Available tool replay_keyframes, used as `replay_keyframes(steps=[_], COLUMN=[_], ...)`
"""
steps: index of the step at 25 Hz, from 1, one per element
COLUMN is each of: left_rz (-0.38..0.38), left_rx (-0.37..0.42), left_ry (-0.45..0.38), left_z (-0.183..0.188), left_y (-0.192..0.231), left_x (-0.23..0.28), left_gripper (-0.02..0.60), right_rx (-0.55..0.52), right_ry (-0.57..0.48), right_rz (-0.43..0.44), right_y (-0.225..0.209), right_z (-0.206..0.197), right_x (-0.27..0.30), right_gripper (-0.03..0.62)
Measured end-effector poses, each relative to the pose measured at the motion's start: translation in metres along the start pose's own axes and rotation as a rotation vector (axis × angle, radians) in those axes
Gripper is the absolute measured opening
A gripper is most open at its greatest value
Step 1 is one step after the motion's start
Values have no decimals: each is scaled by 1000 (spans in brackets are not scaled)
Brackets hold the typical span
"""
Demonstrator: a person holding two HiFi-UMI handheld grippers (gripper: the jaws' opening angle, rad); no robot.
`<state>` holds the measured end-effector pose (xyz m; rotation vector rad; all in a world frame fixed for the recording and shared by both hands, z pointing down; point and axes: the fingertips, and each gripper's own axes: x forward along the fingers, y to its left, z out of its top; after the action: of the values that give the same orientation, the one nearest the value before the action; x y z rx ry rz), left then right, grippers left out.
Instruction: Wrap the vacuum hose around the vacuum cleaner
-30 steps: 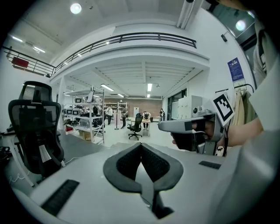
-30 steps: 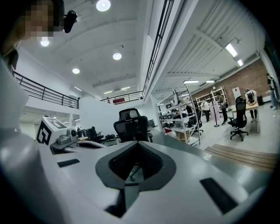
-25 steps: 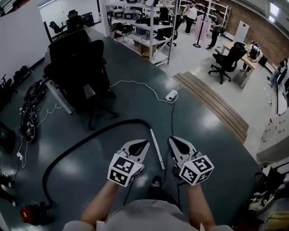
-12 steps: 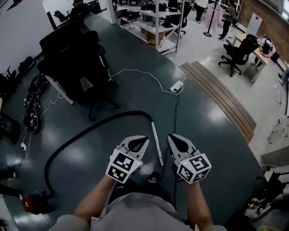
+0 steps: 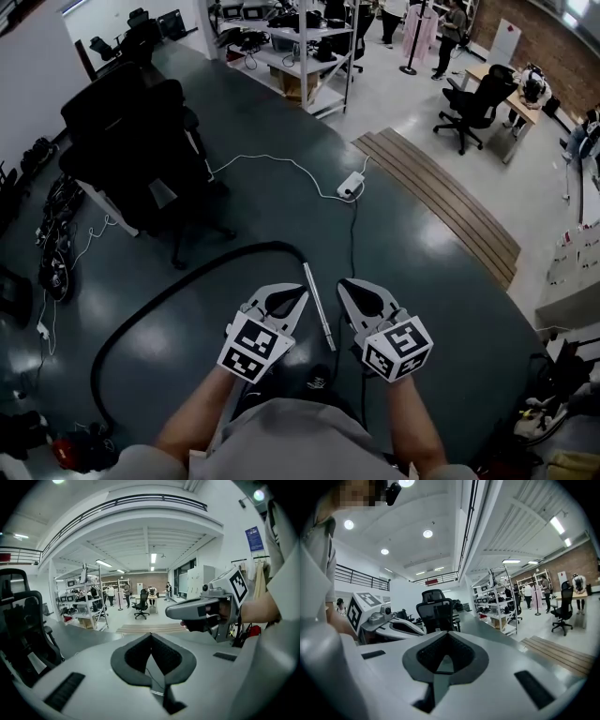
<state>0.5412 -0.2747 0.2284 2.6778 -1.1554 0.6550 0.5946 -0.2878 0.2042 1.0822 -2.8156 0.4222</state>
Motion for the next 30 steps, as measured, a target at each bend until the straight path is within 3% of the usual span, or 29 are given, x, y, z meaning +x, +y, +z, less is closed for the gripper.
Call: replay_keyframes(steps=[7,14,19,30], left_rz=[-70,-122,-152,-179], left_rx=[7,9,3,-55], left_ry=[-38,-57,-41,31], left_z=[9,7,-3,-38], left_y=[19,39,46,70], left_x=[-8,-20,-11,35], left_gripper=[8,8,8,8], right_rx=[-21,-188,-109,-152], right_ry=[6,131,118,199], right_rz=[-75,-24,-55,-24], right_y=[11,45,36,4], right_z=[13,-4,-7,-27], right_x=[19,35,38,72], right_gripper=[5,5,5,5])
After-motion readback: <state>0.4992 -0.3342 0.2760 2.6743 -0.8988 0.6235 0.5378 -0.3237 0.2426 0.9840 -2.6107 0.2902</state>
